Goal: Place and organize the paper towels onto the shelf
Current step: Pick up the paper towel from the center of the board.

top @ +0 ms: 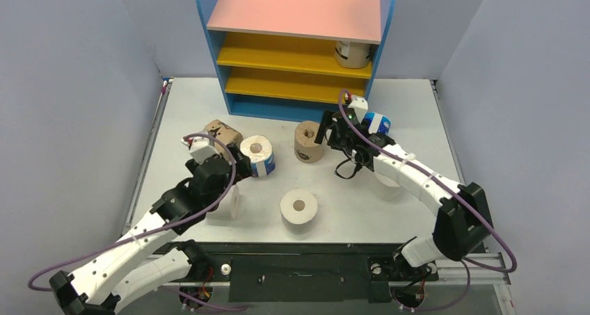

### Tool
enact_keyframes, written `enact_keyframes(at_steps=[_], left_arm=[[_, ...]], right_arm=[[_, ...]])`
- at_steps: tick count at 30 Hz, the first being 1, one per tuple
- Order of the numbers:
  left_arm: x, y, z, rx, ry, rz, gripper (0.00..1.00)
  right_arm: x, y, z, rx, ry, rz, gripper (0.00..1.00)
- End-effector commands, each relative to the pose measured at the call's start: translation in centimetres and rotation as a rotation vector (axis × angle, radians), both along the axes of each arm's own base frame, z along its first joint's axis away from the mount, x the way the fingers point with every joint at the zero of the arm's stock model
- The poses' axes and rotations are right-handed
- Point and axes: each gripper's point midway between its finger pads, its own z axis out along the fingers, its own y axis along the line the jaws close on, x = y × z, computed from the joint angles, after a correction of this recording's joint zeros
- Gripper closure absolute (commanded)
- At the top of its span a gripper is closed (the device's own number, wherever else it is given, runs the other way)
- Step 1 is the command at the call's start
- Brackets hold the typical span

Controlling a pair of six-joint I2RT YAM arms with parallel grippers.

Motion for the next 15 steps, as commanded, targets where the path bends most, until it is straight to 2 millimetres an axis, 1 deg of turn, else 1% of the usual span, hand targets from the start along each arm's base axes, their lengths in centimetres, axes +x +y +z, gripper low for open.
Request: enact_keyframes(at_steps=[1,2,3,4,5,6,7,8,9,12,15], left_arm=[[-0.3,-1.0,1.5,-0.075,-0.143,-0.11,0.04],[-0.7,-1.1,2.1,-0.103,-0.169,-0.127,0.04],[-0.7,-1.1,1.8,-0.109,-0.181,-0.131,0.04],[-0.9,-0.9,2.3,-0.128,-0.203,-0.131,0.04],[-1.0,-0.8,2.1,-0.13,-0.205,-0.129,0.04],[-1.1,-0.5,2.3,-0.138,-0.218,-0.122,0.04],[-1.2,-0.4,2.3,-0.139,-0.218,-0.119,0.04],[-1.2,-0.2,2.4,-0.14,-0.221,-0.112,0.04],[-1.3,-0.1,2.4,-0.142,-0.222,-0.107,0.04],[-1.1,0.5,2.2,-0.135,-0.218,-0.072,0.04],[-1.0,0.4,2.1,-0.131,-0.213,-0.072,0.04]], right_arm=[[3.3,2.1,1.6,0.03,-0.041,-0.008,0.1],[4.0,2.5,1.1,0.022,-0.03,-0.007,0.1],[4.2,2.7,0.9,0.022,-0.022,-0.002,0.11],[4.8,3.0,0.6,0.011,-0.01,0.003,0.11],[5.1,3.2,-0.3,-0.002,0.01,0.005,0.11],[5.4,3.3,-0.1,-0.009,0.012,0.009,0.11],[5.6,3.3,-0.8,-0.02,0.028,0.01,0.12],[5.8,3.3,-0.9,-0.025,0.032,0.011,0.12],[5.9,3.3,-1.5,-0.034,0.046,0.011,0.12],[6.4,2.9,-2.2,-0.044,0.063,0.006,0.13],[6.6,3.0,-2.8,-0.045,0.077,0.017,0.14]])
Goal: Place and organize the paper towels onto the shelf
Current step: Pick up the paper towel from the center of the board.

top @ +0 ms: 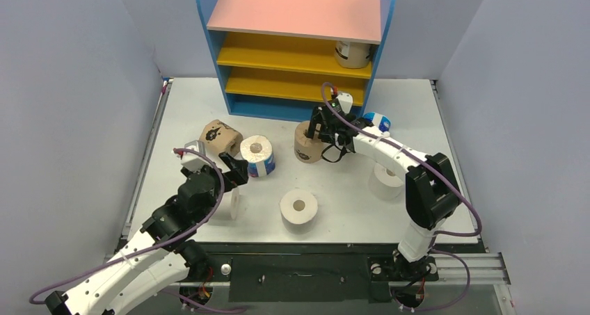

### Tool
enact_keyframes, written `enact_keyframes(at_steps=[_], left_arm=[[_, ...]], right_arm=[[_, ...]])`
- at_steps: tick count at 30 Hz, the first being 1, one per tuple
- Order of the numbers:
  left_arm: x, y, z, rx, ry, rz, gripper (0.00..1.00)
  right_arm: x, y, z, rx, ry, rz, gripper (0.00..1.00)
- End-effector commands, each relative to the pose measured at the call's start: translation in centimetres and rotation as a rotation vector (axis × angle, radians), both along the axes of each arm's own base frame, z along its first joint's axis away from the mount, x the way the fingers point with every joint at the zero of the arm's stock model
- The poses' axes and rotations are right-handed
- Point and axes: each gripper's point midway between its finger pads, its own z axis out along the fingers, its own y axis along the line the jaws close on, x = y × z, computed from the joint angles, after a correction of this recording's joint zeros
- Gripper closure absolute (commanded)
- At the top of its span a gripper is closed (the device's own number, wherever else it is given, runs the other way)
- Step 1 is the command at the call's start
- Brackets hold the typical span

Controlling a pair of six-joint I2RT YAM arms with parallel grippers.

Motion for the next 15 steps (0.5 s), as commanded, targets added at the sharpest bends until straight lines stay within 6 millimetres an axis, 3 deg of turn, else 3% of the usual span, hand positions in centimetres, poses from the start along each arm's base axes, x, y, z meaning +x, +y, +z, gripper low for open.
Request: enact_keyframes(at_steps=[1,15], left_arm=[[0.6,-0.2,1.3,-0.027,-0.039,0.014,0.04],[0.9,-1.0,0.6,-0.014,-0.015,-0.008,0.04]], right_arm=[[1.2,0.2,1.3,0.012,-0.026,0.016,0.15],[2.2,0.4,-0.4,0.012,0.012,0.042,0.23]])
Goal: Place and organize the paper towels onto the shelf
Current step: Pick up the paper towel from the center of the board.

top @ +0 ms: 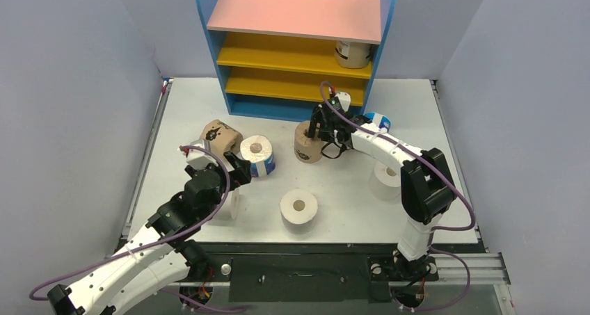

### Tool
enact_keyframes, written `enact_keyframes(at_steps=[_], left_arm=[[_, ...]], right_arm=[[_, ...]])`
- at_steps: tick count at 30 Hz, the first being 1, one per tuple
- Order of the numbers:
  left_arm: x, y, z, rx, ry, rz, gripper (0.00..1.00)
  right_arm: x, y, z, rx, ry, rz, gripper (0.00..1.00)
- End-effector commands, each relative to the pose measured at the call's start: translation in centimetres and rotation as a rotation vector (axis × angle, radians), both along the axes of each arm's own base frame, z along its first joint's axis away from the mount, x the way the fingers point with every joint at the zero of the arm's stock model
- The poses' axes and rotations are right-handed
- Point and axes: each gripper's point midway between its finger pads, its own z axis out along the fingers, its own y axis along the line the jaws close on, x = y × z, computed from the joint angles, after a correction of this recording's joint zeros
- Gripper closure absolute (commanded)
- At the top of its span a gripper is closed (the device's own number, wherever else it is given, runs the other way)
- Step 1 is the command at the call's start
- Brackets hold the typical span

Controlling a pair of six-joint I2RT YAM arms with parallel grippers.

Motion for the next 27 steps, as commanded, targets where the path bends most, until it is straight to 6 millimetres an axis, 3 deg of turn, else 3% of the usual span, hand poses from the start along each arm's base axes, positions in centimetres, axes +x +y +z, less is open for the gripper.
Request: enact_keyframes(at_steps=[1,14,19,27], left_arm=[[0.5,-0.6,1.7,-0.048,-0.047,-0.011,0.04],[0.6,-1.3,1.3,-0.085,-0.035,-0.017,0.04],[0.8,-1.0,1.2,-0.104,-0.046,0.016,0.04],[1.0,-1.7,0.7,-0.07,-0.016,-0.016,0.04]], right_arm=[[1.3,0.6,0.8,0.021,-0.024,0.012,0.24],[0.9,1.1,0.0,0.013,-0.003,0.038,0.37],[0.6,1.4,-0.3,0.015,0.006,0.052,0.48],[-0.3,1.0,0.9,-0.001,-0.015,0.071,0.58]])
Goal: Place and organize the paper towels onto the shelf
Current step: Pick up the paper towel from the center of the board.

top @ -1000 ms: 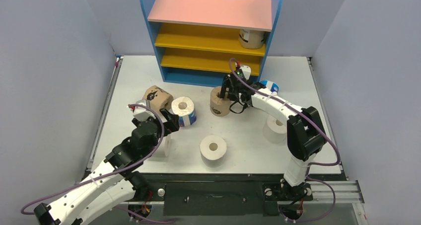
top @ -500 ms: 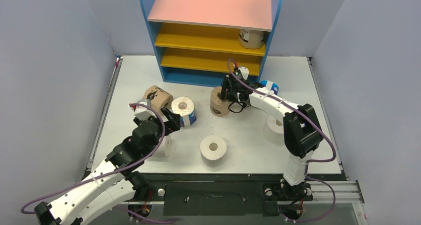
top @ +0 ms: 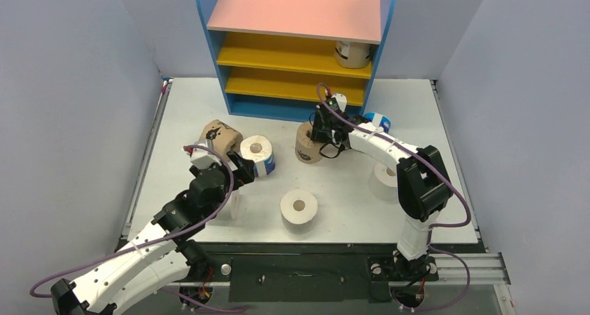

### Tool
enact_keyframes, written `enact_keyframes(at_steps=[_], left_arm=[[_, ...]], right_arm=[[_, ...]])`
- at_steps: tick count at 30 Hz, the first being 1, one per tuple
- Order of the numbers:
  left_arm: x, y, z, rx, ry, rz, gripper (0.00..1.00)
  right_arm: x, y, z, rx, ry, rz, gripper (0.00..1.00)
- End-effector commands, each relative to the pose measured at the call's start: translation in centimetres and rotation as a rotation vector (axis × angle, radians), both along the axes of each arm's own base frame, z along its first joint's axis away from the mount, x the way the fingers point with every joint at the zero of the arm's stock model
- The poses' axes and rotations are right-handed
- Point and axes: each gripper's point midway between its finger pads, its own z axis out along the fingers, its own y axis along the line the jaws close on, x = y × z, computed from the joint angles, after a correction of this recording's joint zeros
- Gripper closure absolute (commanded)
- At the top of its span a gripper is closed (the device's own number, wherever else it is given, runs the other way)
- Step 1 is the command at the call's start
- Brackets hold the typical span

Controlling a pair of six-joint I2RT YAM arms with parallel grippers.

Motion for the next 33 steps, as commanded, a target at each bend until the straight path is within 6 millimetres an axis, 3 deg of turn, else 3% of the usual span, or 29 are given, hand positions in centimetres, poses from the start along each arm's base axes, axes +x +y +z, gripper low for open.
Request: enact_keyframes(at_steps=[1,9,13,20,28,33], left_arm=[[0.5,-0.9,1.6,-0.028,-0.029,-0.021,0.04],[0.5,-1.9,1.7,-0.038,-0.037,-0.068,0.04],[0.4,-2.6,1.4,-0.049,-0.032,-0.103,0.04],[0.5,-3.6,0.9,-0.056,-0.007,-0.134,0.04],[1.1,-4.2,0.3,-0.054,0.037,-0.115,0.04],[1.6,-4.3,0.1,-0.029,0.074,-0.098,0.04]], right_arm=[[-0.4,-0.2,2.4,-0.017,-0.055,0.027,0.59],[-2.6,-1.6,3.9,-0.113,-0.056,0.093,0.61],[-3.8,-2.2,3.3,-0.169,-0.016,0.151,0.61],[-4.0,-2.6,2.1,-0.194,0.014,0.152,0.6],[-4.5,-3.0,3.3,-0.159,-0.017,0.114,0.38],[-5.0,-3.7,6.4,-0.142,-0.087,0.08,0.32]])
